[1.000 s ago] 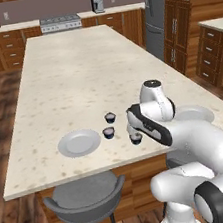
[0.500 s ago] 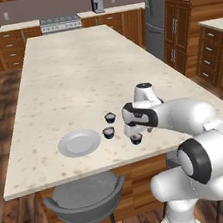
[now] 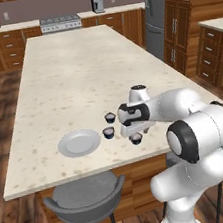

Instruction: Place two yogurt containers on each plate.

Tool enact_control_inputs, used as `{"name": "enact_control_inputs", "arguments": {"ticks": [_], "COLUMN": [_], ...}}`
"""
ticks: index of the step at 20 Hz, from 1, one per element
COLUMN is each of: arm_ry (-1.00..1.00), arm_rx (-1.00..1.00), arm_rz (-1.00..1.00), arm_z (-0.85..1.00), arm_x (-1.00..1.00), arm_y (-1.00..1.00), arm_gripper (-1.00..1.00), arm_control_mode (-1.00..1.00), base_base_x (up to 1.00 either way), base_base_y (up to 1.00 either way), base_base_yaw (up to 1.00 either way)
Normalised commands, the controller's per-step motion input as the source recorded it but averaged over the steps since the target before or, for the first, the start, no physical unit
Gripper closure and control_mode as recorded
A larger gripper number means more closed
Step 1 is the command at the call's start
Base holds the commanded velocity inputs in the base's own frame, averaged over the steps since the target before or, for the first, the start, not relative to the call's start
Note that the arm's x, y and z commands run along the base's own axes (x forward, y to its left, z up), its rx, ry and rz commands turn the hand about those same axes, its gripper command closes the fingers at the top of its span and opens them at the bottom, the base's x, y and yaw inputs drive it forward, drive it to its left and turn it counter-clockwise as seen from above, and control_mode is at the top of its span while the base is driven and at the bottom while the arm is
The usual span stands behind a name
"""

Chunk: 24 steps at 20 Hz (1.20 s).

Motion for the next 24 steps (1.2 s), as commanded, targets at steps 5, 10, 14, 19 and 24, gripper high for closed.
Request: {"name": "enact_control_inputs", "arguments": {"ticks": [5,10,14,19,24], "arm_ry": [0.00,0.00,0.00,0.00,0.00], "arm_rx": [0.00,0.00,0.00,0.00,0.00], "arm_rz": [0.00,0.00,0.00,0.00,0.00], "arm_z": [-0.32,-0.20,-0.13,-0.15,-0.19], "arm_x": [0.10,0.19,0.20,0.13,0.10], "arm_y": [0.00,0.00,0.00,0.00,0.00], "arm_gripper": [-1.00,-1.00,-1.00,-1.00,1.00], "arm_control_mode": [-1.00,-1.00,-1.00,-1.00,-1.00], "base_base_x": [0.00,0.00,0.00,0.00,0.00], "base_base_y": [0.00,0.00,0.00,0.00,0.00], "base_base_yaw": [0.00,0.00,0.00,0.00,0.00]}}
